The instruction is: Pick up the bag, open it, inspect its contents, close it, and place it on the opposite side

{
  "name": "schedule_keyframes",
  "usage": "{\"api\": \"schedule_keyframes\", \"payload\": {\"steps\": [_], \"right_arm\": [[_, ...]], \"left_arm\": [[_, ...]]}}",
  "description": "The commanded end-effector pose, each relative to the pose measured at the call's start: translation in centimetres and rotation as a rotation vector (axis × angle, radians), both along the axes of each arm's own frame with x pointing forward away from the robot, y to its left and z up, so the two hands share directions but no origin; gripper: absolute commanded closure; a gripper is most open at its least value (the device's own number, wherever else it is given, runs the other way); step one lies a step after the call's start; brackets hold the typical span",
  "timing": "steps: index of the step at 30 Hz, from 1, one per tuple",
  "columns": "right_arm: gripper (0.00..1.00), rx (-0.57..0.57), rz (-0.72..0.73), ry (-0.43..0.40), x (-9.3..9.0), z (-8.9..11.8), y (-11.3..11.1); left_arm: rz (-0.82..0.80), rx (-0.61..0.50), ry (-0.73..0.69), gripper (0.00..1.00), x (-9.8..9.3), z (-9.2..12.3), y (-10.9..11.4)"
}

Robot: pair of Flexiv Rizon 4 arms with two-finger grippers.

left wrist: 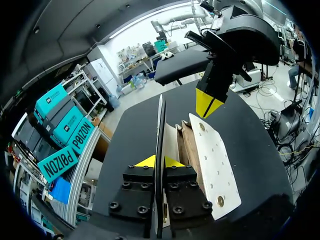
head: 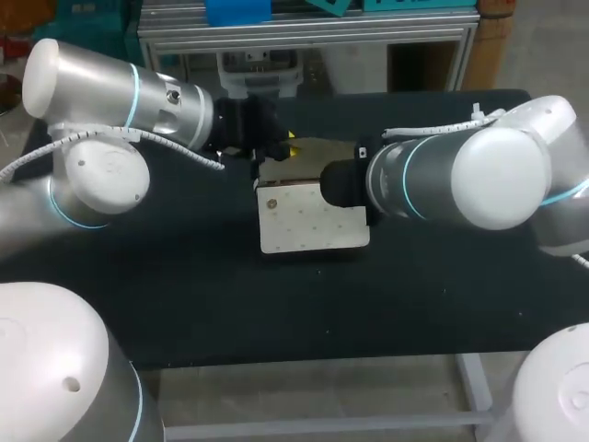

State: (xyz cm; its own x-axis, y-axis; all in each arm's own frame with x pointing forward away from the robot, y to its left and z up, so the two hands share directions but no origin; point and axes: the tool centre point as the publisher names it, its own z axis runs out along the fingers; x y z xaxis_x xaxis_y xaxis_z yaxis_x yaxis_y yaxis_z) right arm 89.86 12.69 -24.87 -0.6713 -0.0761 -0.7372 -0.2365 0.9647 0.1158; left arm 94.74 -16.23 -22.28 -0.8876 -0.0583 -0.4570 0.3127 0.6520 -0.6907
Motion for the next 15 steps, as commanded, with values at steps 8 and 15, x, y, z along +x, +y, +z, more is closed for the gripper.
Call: {"api": "schedule_keyframes", "payload": {"steps": [8, 15], "right_arm": [[1.00, -0.010, 0.039, 0.008, 2.7, -2.6, 1.2], [1.00, -0.044, 0.059, 0.049, 1.5, -4.5, 1.3]], "left_arm": [[0.019, -0.016, 0.008, 1.00, 0.4, 1.1, -0.1], [0.045, -0.054, 0.020, 1.00, 1.1, 1.3, 0.2]]}}
